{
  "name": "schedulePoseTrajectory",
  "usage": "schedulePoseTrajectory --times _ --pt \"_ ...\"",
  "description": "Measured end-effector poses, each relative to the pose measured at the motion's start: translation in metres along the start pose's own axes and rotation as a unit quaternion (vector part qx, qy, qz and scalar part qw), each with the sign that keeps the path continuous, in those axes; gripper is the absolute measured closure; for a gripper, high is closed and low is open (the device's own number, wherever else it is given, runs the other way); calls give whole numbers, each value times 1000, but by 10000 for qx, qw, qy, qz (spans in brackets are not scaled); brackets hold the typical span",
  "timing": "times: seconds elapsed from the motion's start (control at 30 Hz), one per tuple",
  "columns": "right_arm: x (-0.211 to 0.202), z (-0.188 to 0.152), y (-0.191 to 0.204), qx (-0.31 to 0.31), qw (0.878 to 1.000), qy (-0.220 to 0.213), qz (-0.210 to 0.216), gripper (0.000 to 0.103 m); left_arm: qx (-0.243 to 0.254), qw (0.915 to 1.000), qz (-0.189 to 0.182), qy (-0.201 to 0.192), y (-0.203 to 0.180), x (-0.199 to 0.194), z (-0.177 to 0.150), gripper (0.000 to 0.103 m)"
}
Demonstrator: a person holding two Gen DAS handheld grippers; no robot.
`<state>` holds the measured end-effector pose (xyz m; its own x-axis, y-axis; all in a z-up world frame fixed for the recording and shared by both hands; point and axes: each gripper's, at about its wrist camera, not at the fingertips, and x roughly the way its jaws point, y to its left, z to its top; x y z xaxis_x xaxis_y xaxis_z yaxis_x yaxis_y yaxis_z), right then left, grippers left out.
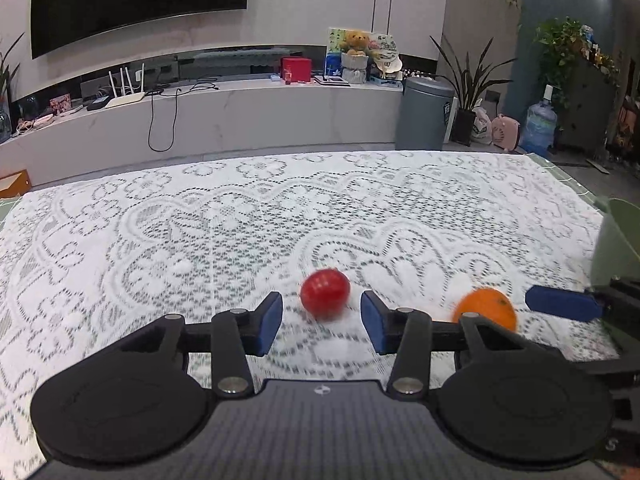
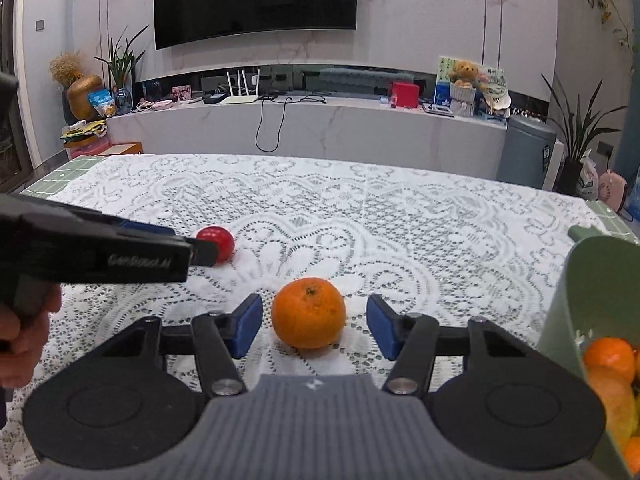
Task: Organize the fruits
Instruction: 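Grasp the red tomato with the left gripper while the right gripper grasps the orange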
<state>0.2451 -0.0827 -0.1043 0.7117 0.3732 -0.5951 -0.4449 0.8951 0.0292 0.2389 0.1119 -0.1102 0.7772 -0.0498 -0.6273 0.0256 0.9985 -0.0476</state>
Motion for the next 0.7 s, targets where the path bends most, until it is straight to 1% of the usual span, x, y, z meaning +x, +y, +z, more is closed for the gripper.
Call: schedulePoseTrajectory --times 0.13,0.27,0.37,0.47,0.6,0.7 --pt "6 -1 -2 50 10000 31 59 50 33 10000 -15 16 0 10 3 56" --pt "11 -2 -2 85 9998 81 143 50 20 10000 -61 5 1 16 2 57" --pt "15 -3 -1 99 9997 132 181 57 18 9999 -100 1 1 18 3 59" --pt "16 -3 -1 90 9997 128 174 58 27 10000 -88 13 0 21 5 62" --pt "18 -3 -2 92 9996 172 203 59 -26 9999 -108 64 -1 25 4 69" --pt "19 -3 -1 55 9996 176 209 59 -59 9999 -122 64 -2 24 4 70"
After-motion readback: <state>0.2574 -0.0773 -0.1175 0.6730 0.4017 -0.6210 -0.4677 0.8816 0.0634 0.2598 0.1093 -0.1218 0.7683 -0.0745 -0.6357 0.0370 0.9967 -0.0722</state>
